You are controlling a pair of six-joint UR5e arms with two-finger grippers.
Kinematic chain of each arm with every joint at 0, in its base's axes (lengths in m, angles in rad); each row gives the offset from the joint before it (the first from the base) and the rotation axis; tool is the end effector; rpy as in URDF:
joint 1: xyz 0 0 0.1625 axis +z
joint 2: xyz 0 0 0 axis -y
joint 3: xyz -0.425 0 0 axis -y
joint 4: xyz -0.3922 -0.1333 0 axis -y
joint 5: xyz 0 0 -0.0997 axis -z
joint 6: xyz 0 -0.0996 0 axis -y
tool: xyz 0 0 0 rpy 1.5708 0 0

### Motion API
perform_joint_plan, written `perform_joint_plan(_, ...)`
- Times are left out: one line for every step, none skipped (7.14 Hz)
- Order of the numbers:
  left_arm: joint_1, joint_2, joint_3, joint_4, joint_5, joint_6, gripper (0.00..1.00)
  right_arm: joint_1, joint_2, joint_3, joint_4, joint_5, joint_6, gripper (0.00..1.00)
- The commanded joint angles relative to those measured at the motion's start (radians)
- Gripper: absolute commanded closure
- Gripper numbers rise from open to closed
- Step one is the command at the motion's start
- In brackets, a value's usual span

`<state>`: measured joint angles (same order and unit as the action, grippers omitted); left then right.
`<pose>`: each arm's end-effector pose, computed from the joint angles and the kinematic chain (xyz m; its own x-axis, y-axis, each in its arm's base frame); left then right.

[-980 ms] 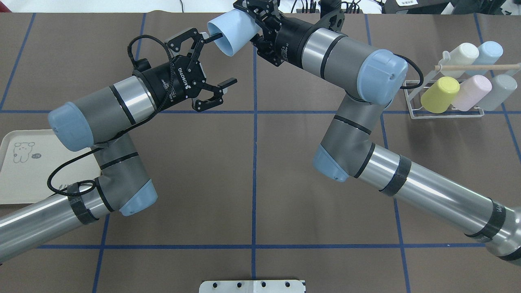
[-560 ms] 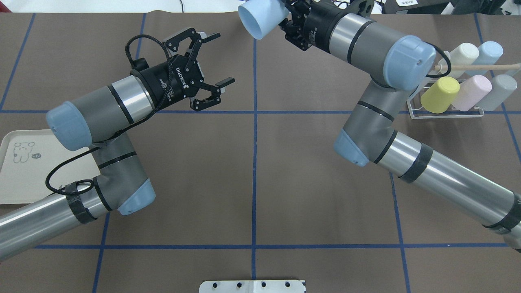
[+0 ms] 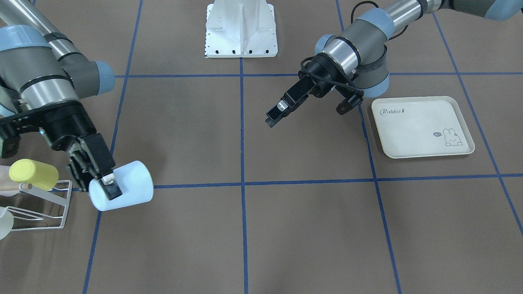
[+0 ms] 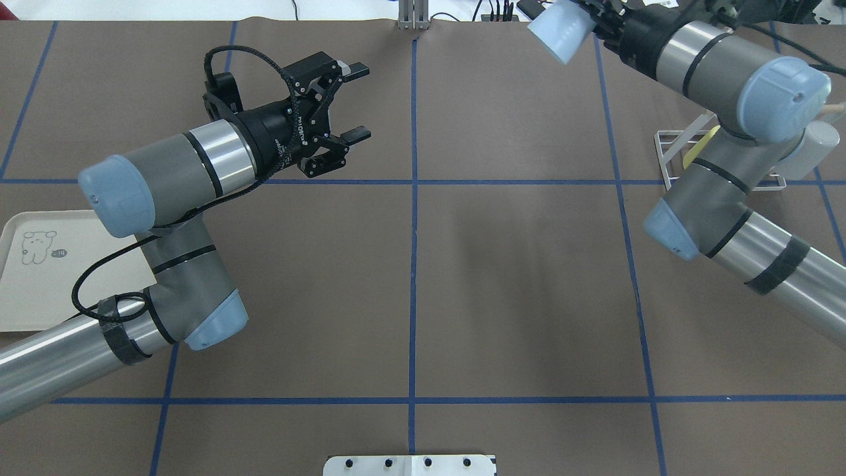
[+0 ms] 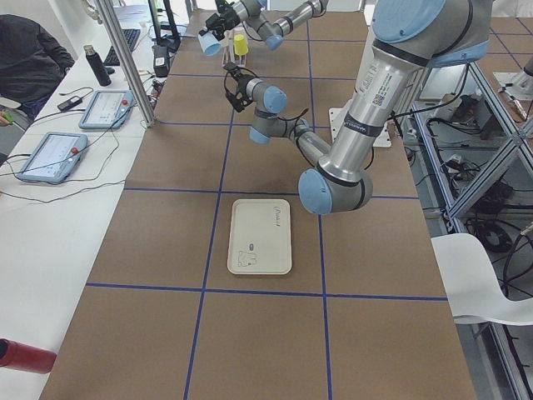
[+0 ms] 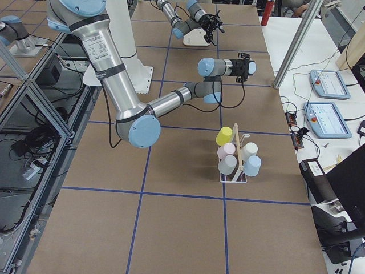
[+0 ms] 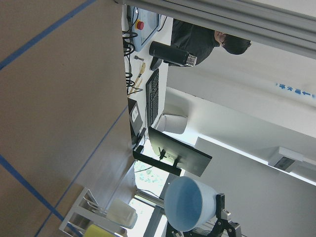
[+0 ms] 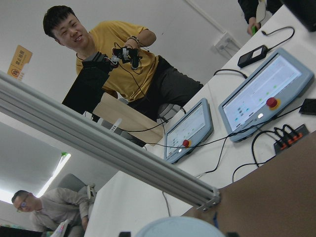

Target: Transfer IKEA cup to right arm and place on rack

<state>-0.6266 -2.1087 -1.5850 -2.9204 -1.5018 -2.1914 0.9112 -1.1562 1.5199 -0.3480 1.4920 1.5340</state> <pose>0.4146 -0.4731 0.1952 -0.5850 -0.2927 -0.7564 0.3658 0.7371 -0.5682 -0.2779 -0.5887 0.3107 0.0211 -0.0326 0.9992 -0.8358 0.5479 0.0355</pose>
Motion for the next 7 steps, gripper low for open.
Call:
perform_joint_plan(-0.004,0.065,-0.146,0.221,-0.017,0.209,0.0,0.06,-0.03,0.008,-0.145,-0.034,-0.222,1.0)
perform_joint_plan(-0.004,0.126,-0.229,0.297,-0.015,0.304,0.0,0.06,-0.033,0.008,-0.213,-0.083,-0.311,1.0)
perform_joint_plan(-0.005,0.171,-0.28,0.34,-0.017,0.368,0.0,0.06,-0.049,0.014,-0.265,-0.142,-0.442,1.0)
perform_joint_plan(-0.016,0.197,-0.289,0.345,-0.017,0.395,0.0,0.06,-0.104,0.026,-0.272,-0.176,-0.571,1.0)
perform_joint_plan(-0.016,0.226,-0.291,0.346,-0.017,0.419,0.0,0.061,-0.149,0.048,-0.272,-0.18,-0.657,1.0)
perform_joint_plan(-0.016,0.242,-0.291,0.345,-0.017,0.435,0.0,0.072,-0.174,0.058,-0.272,-0.18,-0.711,1.0)
perform_joint_plan(-0.016,0.242,-0.291,0.346,-0.017,0.435,0.0,0.069,-0.194,0.057,-0.27,-0.18,-0.724,1.0)
